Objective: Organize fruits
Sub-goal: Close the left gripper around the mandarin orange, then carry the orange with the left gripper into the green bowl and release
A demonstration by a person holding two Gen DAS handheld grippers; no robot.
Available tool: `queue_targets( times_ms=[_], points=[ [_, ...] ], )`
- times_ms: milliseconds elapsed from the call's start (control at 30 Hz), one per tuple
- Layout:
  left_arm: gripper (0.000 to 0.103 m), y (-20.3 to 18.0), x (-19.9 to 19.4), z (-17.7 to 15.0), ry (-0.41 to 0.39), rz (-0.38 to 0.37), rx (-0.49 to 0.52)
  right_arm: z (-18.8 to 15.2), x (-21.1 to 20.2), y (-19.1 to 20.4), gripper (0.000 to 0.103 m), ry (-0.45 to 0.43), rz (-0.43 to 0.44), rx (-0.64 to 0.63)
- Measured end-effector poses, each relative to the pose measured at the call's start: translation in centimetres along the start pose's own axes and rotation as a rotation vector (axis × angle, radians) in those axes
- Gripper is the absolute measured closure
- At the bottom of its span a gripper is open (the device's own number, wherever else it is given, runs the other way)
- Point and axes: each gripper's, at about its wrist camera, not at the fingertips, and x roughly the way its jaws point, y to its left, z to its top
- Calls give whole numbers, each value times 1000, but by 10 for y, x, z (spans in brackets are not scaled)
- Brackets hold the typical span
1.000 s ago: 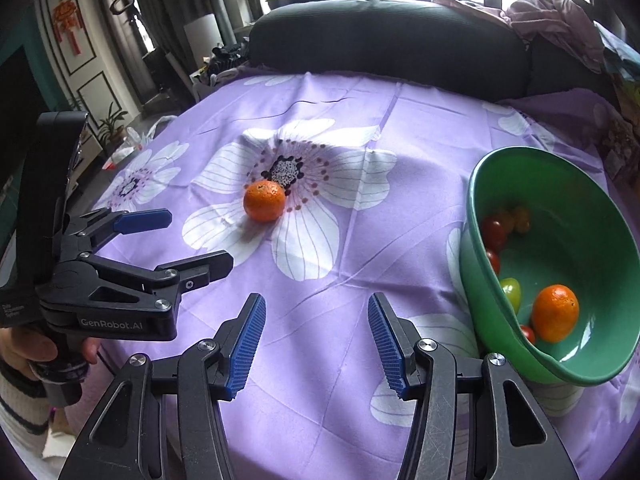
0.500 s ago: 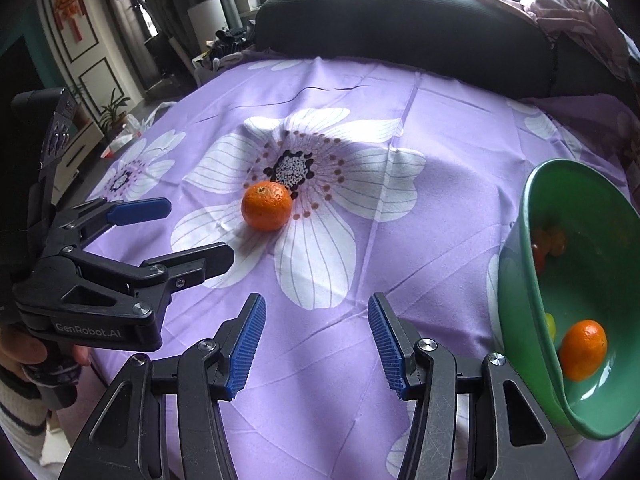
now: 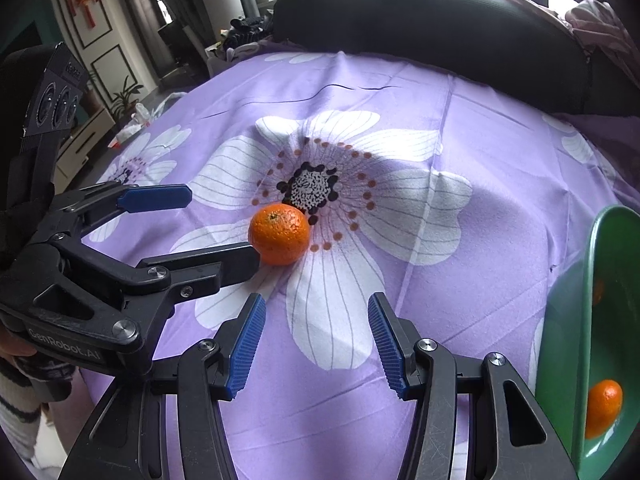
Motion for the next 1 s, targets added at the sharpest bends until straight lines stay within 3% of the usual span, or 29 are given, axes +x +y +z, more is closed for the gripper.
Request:
queue_targets(
  times_ms=[400, 533, 633, 700, 1000],
  points=[
    [29, 9, 23, 9, 62, -82, -62, 20, 30, 1, 49, 16, 82, -25],
    [35, 11, 24, 11, 55, -64, -56, 23, 33, 5, 49, 12, 105, -48],
    [51, 10, 26, 12, 68, -94, -55, 26, 37, 9, 49, 11, 122, -55],
    [59, 9, 29, 12, 73, -101, -59, 26, 40, 12, 57, 15, 136, -59],
    [60, 2, 25, 12, 62, -98, -42, 24, 37, 10, 59, -2, 133, -45]
  ],
)
